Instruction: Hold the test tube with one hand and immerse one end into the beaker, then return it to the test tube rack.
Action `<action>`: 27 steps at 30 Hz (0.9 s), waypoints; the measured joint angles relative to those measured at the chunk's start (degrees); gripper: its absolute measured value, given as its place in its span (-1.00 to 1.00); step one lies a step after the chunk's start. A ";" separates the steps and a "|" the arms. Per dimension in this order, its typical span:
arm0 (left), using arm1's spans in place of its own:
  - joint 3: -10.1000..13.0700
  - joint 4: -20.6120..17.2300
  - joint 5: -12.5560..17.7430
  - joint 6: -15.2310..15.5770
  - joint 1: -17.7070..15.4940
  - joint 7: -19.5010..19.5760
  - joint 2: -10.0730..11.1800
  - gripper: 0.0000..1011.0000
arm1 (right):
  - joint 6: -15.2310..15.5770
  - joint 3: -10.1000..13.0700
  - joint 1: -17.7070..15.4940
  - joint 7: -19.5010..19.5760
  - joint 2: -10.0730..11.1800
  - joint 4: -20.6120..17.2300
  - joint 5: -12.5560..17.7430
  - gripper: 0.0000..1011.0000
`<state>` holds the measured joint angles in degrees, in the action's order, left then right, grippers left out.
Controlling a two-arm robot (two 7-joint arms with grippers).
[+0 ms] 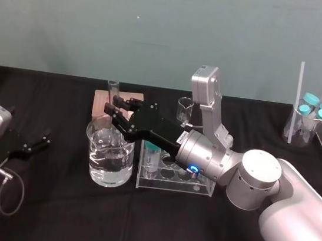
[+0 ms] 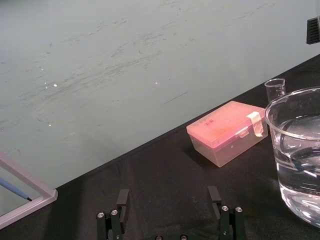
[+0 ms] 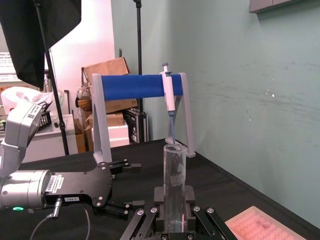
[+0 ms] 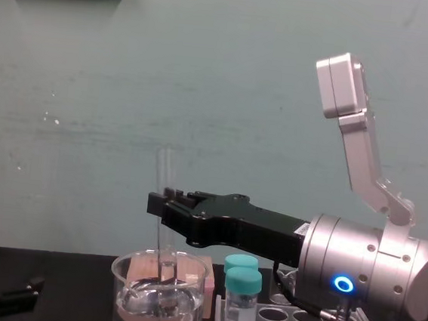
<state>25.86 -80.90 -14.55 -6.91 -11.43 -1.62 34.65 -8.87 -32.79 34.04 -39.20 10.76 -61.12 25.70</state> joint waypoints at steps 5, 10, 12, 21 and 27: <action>0.00 0.00 0.00 0.00 0.00 0.00 0.00 0.98 | 0.03 0.04 -0.07 0.01 0.04 -0.09 0.01 -0.55; 0.00 0.00 0.00 0.00 0.00 0.00 0.00 0.98 | 0.05 0.07 -0.13 0.02 0.08 -0.18 0.02 -0.55; 0.00 0.00 0.00 0.00 0.00 0.00 0.00 0.98 | 0.08 0.09 -0.22 0.07 0.11 -0.34 0.01 -0.55; 0.00 0.00 0.00 0.00 0.00 0.00 0.00 0.98 | 0.14 0.15 -0.42 0.29 0.25 -0.63 -0.03 -0.55; 0.00 0.00 0.00 0.00 0.00 0.00 0.00 0.98 | 0.21 0.18 -0.58 0.39 0.35 -1.02 -0.05 -0.55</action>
<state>25.86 -80.90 -14.55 -6.91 -11.43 -1.62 34.64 -8.65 -32.62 33.46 -38.81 11.11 -62.14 25.65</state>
